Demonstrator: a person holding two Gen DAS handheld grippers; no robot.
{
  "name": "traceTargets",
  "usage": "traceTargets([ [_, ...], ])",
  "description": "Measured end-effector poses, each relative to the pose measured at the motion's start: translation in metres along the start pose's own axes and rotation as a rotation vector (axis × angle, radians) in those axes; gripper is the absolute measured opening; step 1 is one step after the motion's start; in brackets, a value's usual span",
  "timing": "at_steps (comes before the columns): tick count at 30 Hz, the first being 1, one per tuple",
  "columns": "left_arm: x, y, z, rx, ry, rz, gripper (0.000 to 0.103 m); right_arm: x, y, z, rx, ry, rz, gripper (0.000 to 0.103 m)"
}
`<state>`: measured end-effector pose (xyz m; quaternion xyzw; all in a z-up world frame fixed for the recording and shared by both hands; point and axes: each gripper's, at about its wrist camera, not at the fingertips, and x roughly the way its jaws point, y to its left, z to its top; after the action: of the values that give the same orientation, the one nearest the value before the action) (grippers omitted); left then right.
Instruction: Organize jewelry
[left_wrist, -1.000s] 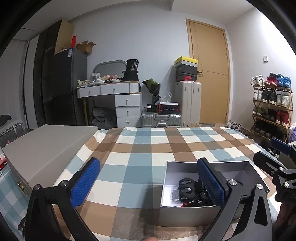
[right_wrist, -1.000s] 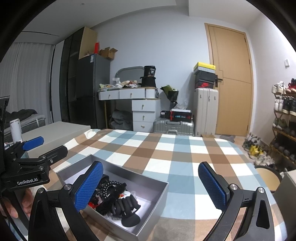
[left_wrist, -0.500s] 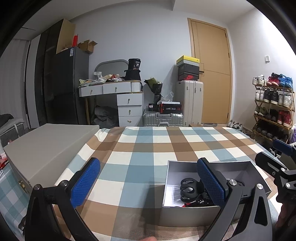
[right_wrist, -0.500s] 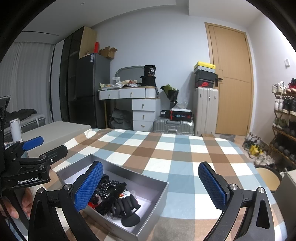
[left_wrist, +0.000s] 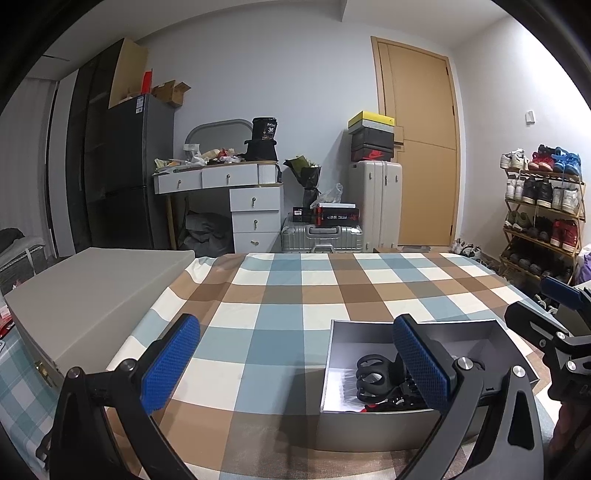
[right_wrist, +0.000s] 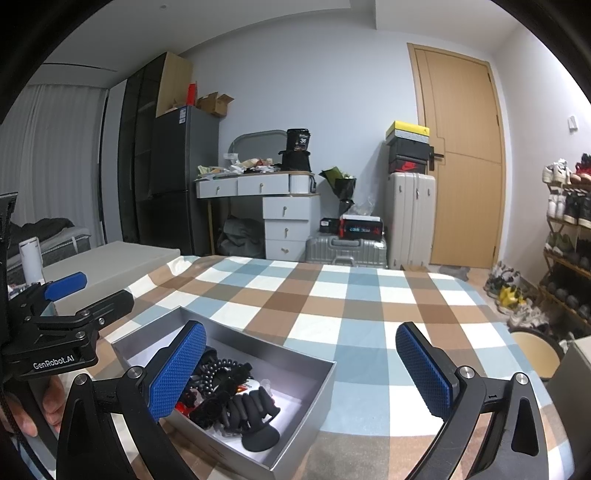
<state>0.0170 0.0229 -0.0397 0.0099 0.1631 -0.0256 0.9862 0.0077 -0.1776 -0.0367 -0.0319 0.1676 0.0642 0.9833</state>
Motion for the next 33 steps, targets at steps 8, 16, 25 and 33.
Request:
traceTargets([
  [8, -0.0001, -0.0005, 0.0001, 0.001, -0.001, -0.003, 0.102, -0.0001, 0.0002, 0.0000, 0.001, 0.000, 0.000, 0.103],
  [16, -0.0007, -0.0011, 0.0005, 0.003, -0.003, -0.005, 0.102, 0.0005, -0.0004, -0.0001, 0.003, 0.002, -0.004, 0.103],
  [25, -0.0007, -0.0010, 0.0004, 0.002, -0.006, -0.006, 0.102, 0.0004, -0.0015, -0.0003, 0.006, 0.004, -0.005, 0.103],
  [33, -0.0003, -0.0015, 0.0009, 0.003, -0.006, -0.006, 0.102, 0.0020, -0.0030, -0.0001, 0.011, 0.008, -0.008, 0.103],
])
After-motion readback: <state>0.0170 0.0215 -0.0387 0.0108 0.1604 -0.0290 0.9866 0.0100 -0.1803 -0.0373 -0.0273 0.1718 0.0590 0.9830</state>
